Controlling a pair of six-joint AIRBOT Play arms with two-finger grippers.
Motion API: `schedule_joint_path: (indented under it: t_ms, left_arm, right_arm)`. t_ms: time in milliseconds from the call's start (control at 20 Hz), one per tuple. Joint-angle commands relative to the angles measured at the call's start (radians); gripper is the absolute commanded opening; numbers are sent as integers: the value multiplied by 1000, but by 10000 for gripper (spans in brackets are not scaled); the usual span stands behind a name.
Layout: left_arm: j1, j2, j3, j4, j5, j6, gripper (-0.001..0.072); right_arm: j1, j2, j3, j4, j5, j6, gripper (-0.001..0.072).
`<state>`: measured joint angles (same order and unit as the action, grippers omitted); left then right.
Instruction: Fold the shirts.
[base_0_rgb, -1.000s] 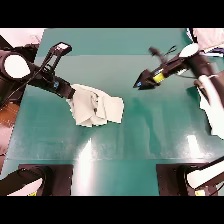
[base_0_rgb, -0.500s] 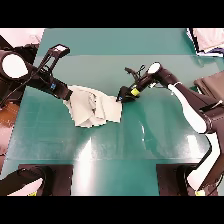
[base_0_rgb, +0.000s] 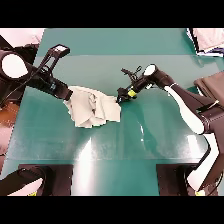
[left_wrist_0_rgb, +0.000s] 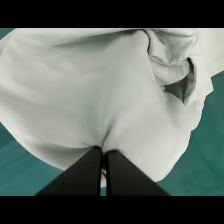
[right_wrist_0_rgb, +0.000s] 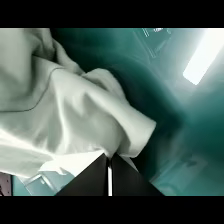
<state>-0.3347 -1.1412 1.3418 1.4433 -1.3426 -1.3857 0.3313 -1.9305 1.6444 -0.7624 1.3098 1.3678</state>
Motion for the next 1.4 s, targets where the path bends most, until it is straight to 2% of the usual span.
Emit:
schedule_joint_path:
  t_ms: [0,150,300,500,700,900,1050,1100,1350]
  left_arm:
    - [1,18,22,27,8,-2,21]
    - [1,64,142,85,6,-2,21]
    - [1,102,304,87,-1,7,21]
    - [1,116,465,87,-43,7,21]
    - [1,116,605,82,-76,7,21]
    - [1,116,733,-19,-79,6,21]
    - [1,122,723,-201,-93,8,21]
    - [1,122,702,-214,-97,13,21]
    - [1,106,415,-118,-96,32,21]
  right_arm:
    - [-35,78,2,-1,-6,-8,18]
    - [-147,258,28,-13,11,-8,18]
    - [-253,423,152,-102,82,1,17]
    - [-341,591,319,-189,106,30,17]
    - [-386,742,419,-243,85,30,17]
    - [-447,919,345,-261,-18,30,17]
    - [-500,983,325,-260,-28,30,16]
    - [-509,987,325,-260,-29,30,16]
    - [-435,866,325,-261,22,65,16]
